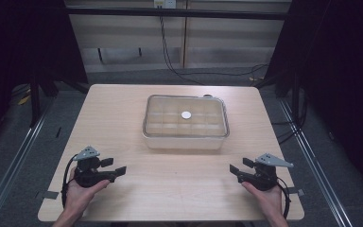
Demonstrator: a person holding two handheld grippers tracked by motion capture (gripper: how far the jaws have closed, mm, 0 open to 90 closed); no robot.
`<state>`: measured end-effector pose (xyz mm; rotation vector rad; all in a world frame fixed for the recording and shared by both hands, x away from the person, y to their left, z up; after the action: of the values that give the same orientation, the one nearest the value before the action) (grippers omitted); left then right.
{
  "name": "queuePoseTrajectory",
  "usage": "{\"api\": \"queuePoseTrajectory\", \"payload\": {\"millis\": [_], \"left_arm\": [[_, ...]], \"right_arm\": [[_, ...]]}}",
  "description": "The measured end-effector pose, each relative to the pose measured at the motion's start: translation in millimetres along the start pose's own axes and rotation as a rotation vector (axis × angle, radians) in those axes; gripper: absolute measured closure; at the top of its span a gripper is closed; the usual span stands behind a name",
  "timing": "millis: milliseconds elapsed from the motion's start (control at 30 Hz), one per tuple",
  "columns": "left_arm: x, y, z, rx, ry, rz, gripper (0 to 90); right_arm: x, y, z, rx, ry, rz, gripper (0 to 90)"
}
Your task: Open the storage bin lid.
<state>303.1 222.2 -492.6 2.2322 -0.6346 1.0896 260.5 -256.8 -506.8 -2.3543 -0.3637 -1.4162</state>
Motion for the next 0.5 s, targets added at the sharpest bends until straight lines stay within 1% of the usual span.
{"api": "queuePoseTrajectory", "payload": {"millis": [133,233,333,400,500], "left_arm": [[0.5,-0.6,0.5,0.003,0.006,-0.007,28.9],[0.7,-1.0,2.0,0.005,0.007,-0.014,28.8],[1.8,-1.5,3.9,0.005,0.004,-0.009,28.3],[3.0,-1.2,4.5,0.005,0.006,-0.006,27.6],[5.0,-0.6,5.0,-0.002,0.006,-0.001,27.4]], "right_arm": [[-0.9,0.3,-0.4,0.030,-0.019,0.025,34.3],[-1.0,2.1,-1.6,0.041,-0.029,0.046,34.2],[0.1,2.5,-3.2,0.046,-0.033,0.043,34.2],[1.5,2.1,-4.3,0.060,-0.037,0.058,34.1],[4.9,-0.5,-5.7,0.065,-0.052,0.050,34.2]]}}
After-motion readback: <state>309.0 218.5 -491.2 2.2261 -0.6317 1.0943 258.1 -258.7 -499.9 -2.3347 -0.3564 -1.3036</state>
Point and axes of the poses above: each handheld gripper's, and its own axes: z roughly forward along the jaws, x roughly out of its top, y roughly to its right, the point moved 4 cm from there along z, roughly forward along the jaws, and after that the axes turned 6 degrees about y, right-handed, at the moved point
